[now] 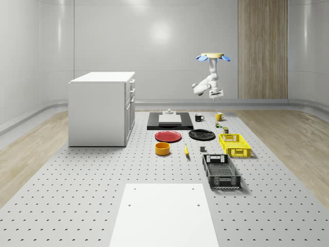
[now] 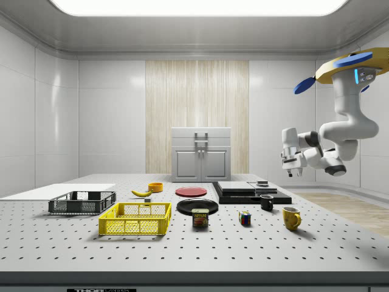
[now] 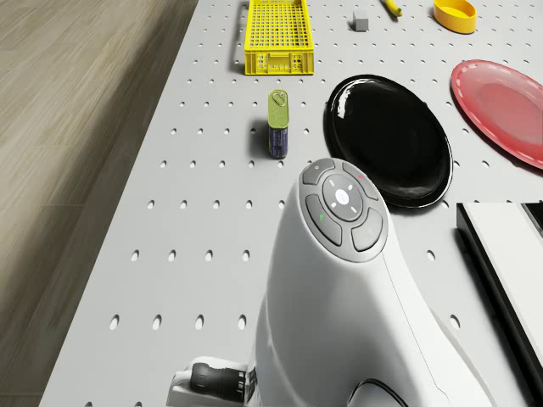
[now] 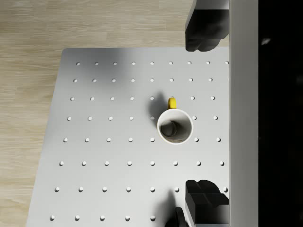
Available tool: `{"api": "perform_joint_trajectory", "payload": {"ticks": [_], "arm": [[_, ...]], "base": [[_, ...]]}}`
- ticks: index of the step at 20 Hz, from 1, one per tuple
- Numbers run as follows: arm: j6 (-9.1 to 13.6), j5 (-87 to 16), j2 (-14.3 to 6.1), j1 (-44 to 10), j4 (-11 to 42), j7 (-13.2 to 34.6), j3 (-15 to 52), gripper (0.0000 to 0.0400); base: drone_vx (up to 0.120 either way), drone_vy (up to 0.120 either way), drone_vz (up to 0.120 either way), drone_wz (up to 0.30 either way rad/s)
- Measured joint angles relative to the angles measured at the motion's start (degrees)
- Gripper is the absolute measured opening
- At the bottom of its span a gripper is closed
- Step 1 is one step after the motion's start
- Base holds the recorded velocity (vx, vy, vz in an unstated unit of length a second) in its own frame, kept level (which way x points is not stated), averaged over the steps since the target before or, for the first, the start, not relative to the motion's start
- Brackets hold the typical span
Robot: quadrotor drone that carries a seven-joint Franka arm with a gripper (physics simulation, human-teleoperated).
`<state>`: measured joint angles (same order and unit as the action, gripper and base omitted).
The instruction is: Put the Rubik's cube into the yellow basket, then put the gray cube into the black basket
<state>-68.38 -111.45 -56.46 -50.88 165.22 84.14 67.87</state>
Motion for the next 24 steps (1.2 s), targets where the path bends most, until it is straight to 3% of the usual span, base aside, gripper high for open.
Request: {"api": "perform_joint_trajectory", "payload": {"ticks": [5, 8, 11, 24], "arm": [[1.53, -1.97, -2.38, -5.02, 0.61, 3.33, 2.44, 0.04], [1.59, -2.19, -3.56, -6.69, 0.7, 4.51, 3.32, 0.04], [1.28, -2.06, -4.64, -7.81, 0.7, 5.34, 3.97, 0.04], [-1.65, -0.3, -8.78, -10.23, 0.48, 7.36, 5.76, 0.04]], "base": [[0.12, -0.12, -0.12, 0.0], [0.12, -0.013, -0.04, 0.0], [0.12, 0.0, -0.027, 0.0], [0.12, 0.0, -0.12, 0.0]]}}
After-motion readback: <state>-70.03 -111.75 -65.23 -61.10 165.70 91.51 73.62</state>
